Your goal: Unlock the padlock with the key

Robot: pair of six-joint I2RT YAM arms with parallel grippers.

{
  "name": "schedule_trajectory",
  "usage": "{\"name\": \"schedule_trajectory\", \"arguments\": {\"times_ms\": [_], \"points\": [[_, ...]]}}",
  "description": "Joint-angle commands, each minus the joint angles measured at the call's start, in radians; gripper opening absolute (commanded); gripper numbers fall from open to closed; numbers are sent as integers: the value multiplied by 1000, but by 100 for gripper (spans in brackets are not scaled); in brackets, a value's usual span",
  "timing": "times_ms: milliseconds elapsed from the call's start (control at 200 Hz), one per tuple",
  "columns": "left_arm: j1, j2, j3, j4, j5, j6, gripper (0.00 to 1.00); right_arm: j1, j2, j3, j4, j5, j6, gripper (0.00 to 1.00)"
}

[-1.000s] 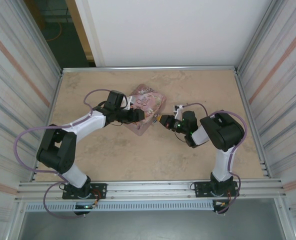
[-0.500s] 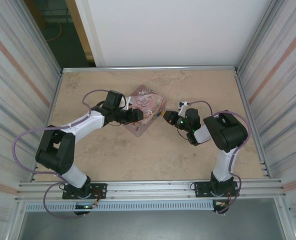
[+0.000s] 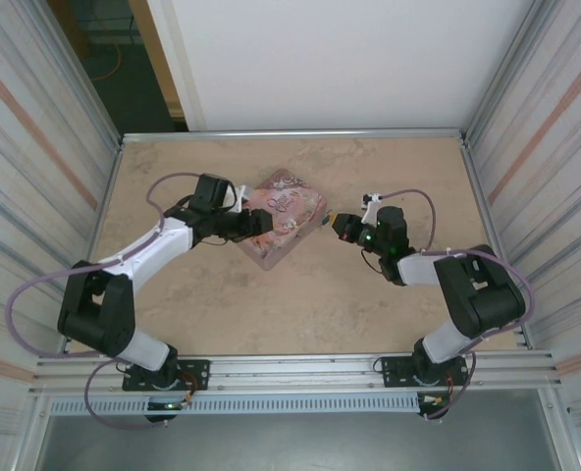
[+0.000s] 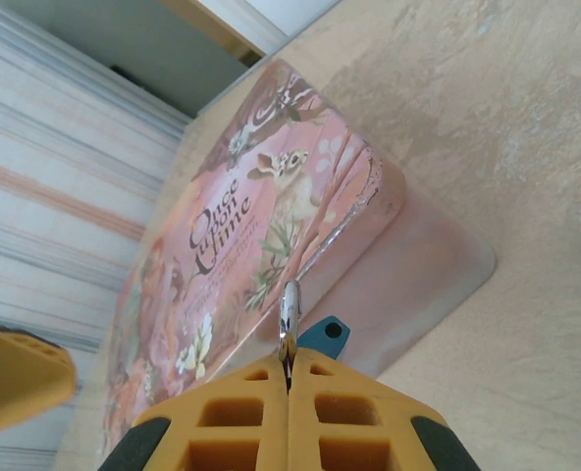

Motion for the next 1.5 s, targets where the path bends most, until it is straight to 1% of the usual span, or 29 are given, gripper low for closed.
{"name": "schedule_trajectory", "arguments": {"times_ms": [0, 321, 506, 711, 967, 1132, 1247, 1348, 1493], "points": [[21, -88, -6, -15, -20, 34, 59, -2, -84, -2, -131, 30, -87, 0], [96, -258, -115, -3, -49, 55, 60, 12, -227, 15, -319, 58, -162, 0], [151, -352, -170, -16, -60, 64, 62, 50, -330, 71, -531, 106, -257, 0], [211, -444, -221, -27, -59, 82, 67, 89, -437, 99, -699, 155, -305, 0], [270, -539, -269, -40, -45, 107, 74, 156, -508, 215, -990, 200, -406, 0], [300, -589, -301, -46, -41, 109, 79, 164, -518, 319, -1174, 209, -397, 0], [322, -611, -311, -58, -40, 109, 80, 176, -517, 369, -1272, 224, -393, 0], [341, -627, -315, -70, -38, 103, 81, 178, -518, 400, -1347, 249, -359, 0], [348, -646, -311, -91, -38, 104, 81, 179, -505, 452, -1458, 267, -324, 0]]}}
